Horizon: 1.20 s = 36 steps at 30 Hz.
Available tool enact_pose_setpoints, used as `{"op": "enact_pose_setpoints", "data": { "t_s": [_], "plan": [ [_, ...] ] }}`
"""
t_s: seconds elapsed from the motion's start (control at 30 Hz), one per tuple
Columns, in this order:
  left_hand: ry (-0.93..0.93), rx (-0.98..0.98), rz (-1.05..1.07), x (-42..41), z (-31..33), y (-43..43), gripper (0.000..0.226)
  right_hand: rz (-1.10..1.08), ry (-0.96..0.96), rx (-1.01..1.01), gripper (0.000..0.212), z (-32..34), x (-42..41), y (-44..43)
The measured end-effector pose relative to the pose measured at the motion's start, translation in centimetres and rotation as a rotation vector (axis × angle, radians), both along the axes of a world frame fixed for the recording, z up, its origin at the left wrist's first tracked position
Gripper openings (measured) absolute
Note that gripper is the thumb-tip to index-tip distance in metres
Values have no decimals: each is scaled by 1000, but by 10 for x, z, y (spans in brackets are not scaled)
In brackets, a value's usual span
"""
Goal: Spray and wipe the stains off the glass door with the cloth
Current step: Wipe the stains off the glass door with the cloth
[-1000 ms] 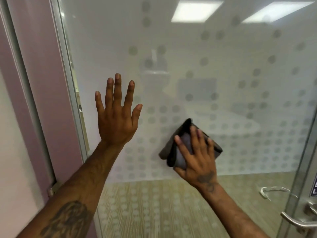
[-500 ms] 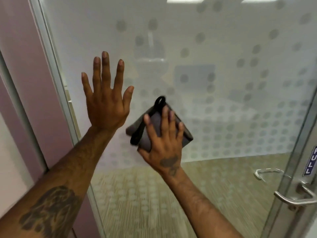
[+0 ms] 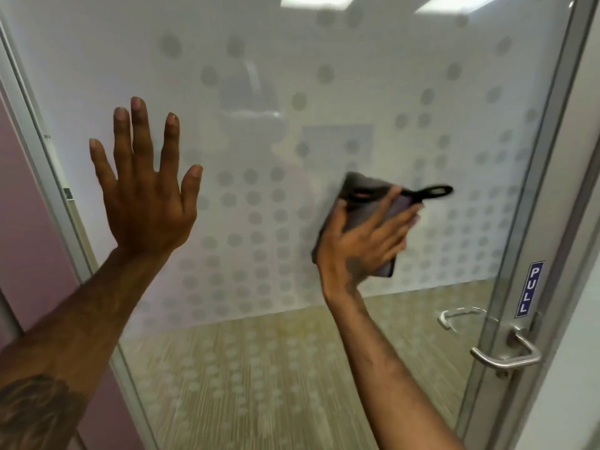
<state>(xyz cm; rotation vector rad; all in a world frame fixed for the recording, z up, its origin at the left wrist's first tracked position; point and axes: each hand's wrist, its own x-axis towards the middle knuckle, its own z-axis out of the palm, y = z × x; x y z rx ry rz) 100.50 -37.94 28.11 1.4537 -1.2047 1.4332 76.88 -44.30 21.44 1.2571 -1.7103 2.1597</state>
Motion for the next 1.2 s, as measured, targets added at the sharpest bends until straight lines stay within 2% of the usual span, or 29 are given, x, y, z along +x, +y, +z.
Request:
{"op": "enact_pose_setpoints", "data": {
  "t_s": [0.1,0.2,0.27,0.33,0.4,0.53,0.6,0.67,0.73,0.87,0.93,0.97,1.03,1.13,1.2],
  "plan": [
    [-15,3,-13,1,0,1,64,18,335,-95,81,0,15,12],
    [-18,4,-13,1,-1,1,65,98,695,-117,92,-44,-8,11],
    [-22,5,-9,1,0,1,65,86,730,-65,95,-71,-35,4],
    [-30,4,-11,2,0,2,65,76,576,0,91,-80,-58,0],
    [-34,9,-14,2,-1,1,66,57,331,42,84,-64,-71,-6],
    [-40,-2,-5,2,0,0,67,20,-180,85,81,32,-73,-26],
    [-56,-14,5,3,-1,-1,67,-26,-196,42,80,79,-63,-30],
    [-65,-18,12,3,-1,-2,68,-88,-24,-66,78,104,-45,-25],
    [-73,-17,13,4,-1,-2,67,-80,232,-162,80,103,-28,-16],
    [-58,6,2,3,0,0,66,32,744,-249,91,46,-39,-15],
    [-54,16,-4,2,1,1,67,4,812,-233,92,20,-66,-23],
    [-53,18,-1,2,1,2,66,-19,746,-198,89,15,-77,-25],
    [-46,22,4,1,2,2,66,-44,479,-103,83,28,-89,-28],
    [-34,33,7,0,2,1,67,-38,56,-5,78,92,-85,-33],
    [-27,36,10,0,2,1,67,-39,-93,18,77,144,-74,-34]
  ]
}}
